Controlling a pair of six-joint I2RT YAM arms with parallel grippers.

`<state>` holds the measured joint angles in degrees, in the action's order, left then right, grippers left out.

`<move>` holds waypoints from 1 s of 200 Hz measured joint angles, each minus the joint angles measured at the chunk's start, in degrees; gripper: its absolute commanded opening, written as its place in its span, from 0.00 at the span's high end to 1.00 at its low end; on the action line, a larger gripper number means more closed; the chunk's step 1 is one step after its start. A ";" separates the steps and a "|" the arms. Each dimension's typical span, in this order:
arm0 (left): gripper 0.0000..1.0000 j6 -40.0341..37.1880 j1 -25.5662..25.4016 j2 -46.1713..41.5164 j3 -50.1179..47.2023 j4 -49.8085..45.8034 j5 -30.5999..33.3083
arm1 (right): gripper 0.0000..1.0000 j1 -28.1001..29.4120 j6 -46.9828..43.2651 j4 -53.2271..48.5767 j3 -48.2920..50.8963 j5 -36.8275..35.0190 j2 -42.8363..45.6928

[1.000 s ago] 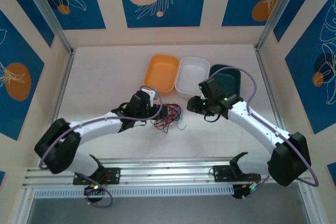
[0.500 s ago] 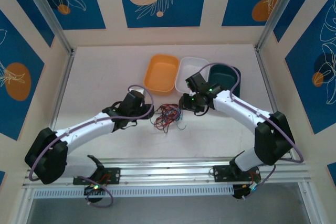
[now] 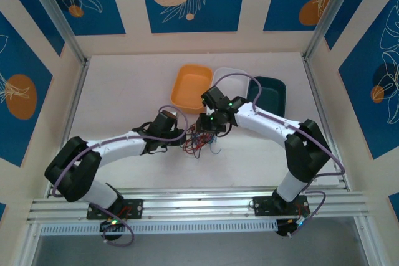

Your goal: Untangle the cables

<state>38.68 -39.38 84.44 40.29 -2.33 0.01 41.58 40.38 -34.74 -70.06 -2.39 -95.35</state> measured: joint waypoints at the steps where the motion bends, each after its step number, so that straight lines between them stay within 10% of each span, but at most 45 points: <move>1: 0.63 0.02 0.00 0.02 0.00 0.02 -0.02 | 0.71 0.07 0.00 -0.02 -0.04 0.04 -0.09; 200: 0.66 1.51 0.02 -0.07 -1.66 2.67 -0.63 | 0.98 1.95 -0.70 -1.88 -4.17 -2.73 -0.52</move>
<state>40.18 -39.35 84.38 38.63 0.34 -0.62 43.53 39.68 -36.62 -74.24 -5.13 -95.88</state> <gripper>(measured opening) 0.339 0.049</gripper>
